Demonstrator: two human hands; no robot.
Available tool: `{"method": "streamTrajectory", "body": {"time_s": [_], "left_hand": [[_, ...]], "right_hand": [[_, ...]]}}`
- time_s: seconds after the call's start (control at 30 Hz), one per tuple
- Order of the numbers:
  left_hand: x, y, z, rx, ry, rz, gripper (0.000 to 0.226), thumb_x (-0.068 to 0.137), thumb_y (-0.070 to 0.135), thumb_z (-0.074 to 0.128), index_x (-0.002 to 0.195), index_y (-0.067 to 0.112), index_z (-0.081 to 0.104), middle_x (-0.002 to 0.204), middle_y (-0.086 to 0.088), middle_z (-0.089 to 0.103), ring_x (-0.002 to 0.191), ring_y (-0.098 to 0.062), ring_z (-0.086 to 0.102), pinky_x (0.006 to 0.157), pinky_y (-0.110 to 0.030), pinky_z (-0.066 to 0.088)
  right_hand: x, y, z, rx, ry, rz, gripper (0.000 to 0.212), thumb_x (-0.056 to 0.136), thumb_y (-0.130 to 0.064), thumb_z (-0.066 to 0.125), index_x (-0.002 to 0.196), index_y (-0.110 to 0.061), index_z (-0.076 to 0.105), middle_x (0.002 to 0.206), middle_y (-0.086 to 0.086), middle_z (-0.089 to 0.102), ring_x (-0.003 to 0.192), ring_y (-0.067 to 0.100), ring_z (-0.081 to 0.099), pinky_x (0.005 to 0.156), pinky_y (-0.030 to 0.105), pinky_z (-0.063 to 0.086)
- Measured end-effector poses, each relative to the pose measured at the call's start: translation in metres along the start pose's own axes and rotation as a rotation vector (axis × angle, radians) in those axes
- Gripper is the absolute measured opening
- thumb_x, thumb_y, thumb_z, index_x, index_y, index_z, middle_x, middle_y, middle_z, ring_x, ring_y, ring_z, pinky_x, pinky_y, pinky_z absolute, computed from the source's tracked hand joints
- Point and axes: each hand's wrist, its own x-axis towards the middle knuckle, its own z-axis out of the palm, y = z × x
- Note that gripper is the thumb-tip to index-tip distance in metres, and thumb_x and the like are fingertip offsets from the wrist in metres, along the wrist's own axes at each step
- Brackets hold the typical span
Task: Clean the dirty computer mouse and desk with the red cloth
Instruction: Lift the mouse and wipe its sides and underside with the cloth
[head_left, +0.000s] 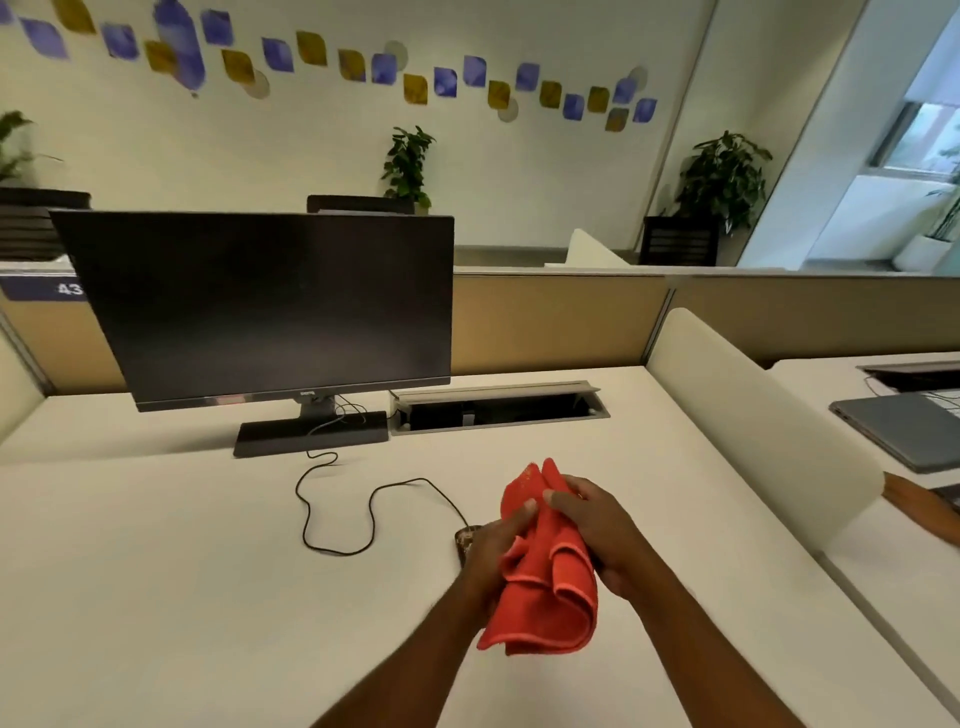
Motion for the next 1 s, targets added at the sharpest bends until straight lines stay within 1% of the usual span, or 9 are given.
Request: {"method": "streamTrajectory", "body": {"time_s": [0.1,0.2,0.3,0.4,0.53,0.63,0.77,0.87,1.0], "left_hand": [[0.005,0.019,0.000,0.015,0.151,0.008,0.038,0.085,0.027,0.074,0.110,-0.001,0.068,0.098,-0.023,0.074,0.088,-0.038,0.072,0.077,-0.045,0.060],[0.008,0.039,-0.005,0.050,0.242,0.032,0.033,0.087,0.026,0.071,0.111,0.005,0.062,0.100,-0.018,0.074,0.090,-0.037,0.072,0.085,-0.056,0.057],[0.011,0.052,-0.010,0.083,0.258,0.033,0.029,0.088,0.027,0.069,0.110,0.009,0.059,0.099,-0.016,0.075,0.087,-0.035,0.073,0.084,-0.056,0.058],[0.013,0.059,-0.005,0.062,0.244,0.050,0.024,0.091,0.026,0.065,0.107,0.010,0.059,0.097,-0.016,0.075,0.087,-0.036,0.073,0.084,-0.057,0.057],[0.020,0.063,0.005,0.072,0.212,0.141,0.021,0.096,0.029,0.057,0.108,0.013,0.064,0.094,-0.008,0.077,0.088,-0.028,0.073,0.078,-0.042,0.059],[0.024,0.067,0.012,0.078,0.194,0.156,0.031,0.097,0.039,0.055,0.110,0.014,0.068,0.094,-0.007,0.077,0.090,-0.023,0.073,0.078,-0.037,0.057],[0.029,0.068,0.005,0.036,0.208,0.119,0.041,0.094,0.047,0.058,0.113,0.012,0.066,0.106,-0.014,0.074,0.101,-0.031,0.070,0.096,-0.049,0.053],[0.031,0.067,-0.012,0.048,0.236,0.127,0.032,0.098,0.036,0.054,0.113,0.011,0.068,0.106,-0.015,0.074,0.101,-0.032,0.070,0.090,-0.046,0.056],[0.030,0.065,-0.024,0.063,0.289,0.089,0.024,0.098,0.032,0.054,0.108,0.015,0.067,0.095,-0.010,0.077,0.088,-0.029,0.074,0.070,-0.039,0.060]], "right_hand": [[0.006,-0.004,-0.008,0.236,-0.057,0.021,0.038,0.093,-0.024,0.060,0.129,-0.014,0.054,0.120,0.016,0.065,0.101,0.034,0.068,0.085,0.051,0.057],[0.014,-0.006,-0.018,0.262,-0.051,0.019,0.047,0.088,-0.006,0.064,0.132,-0.011,0.050,0.122,0.019,0.063,0.104,0.039,0.065,0.087,0.054,0.055],[0.021,-0.010,-0.015,0.138,-0.008,-0.010,0.053,0.080,-0.002,0.070,0.130,-0.006,0.052,0.115,0.016,0.066,0.099,0.036,0.067,0.087,0.054,0.055],[0.025,-0.021,0.002,-0.130,0.168,-0.134,0.045,0.080,-0.014,0.073,0.121,-0.014,0.055,0.108,0.004,0.065,0.090,0.025,0.066,0.078,0.041,0.058],[0.030,-0.033,0.027,-0.387,0.391,-0.350,0.034,0.080,-0.013,0.067,0.112,-0.016,0.057,0.101,0.003,0.061,0.088,0.020,0.059,0.073,0.029,0.045],[0.030,-0.035,0.054,-0.442,0.344,-0.435,0.032,0.087,-0.023,0.065,0.116,-0.019,0.054,0.104,-0.002,0.055,0.095,0.015,0.057,0.078,0.024,0.044],[0.033,-0.027,0.080,-0.472,0.278,-0.475,0.030,0.094,-0.023,0.058,0.123,-0.020,0.054,0.108,-0.008,0.060,0.097,0.009,0.058,0.087,0.019,0.039],[0.044,-0.022,0.064,-0.375,0.072,-0.429,0.038,0.096,-0.026,0.054,0.133,-0.028,0.046,0.116,-0.016,0.053,0.097,0.007,0.056,0.082,0.020,0.042],[0.057,-0.013,0.052,-0.234,0.121,-0.354,0.037,0.091,-0.030,0.064,0.126,-0.027,0.051,0.117,-0.010,0.059,0.098,0.011,0.059,0.080,0.026,0.050]]}}
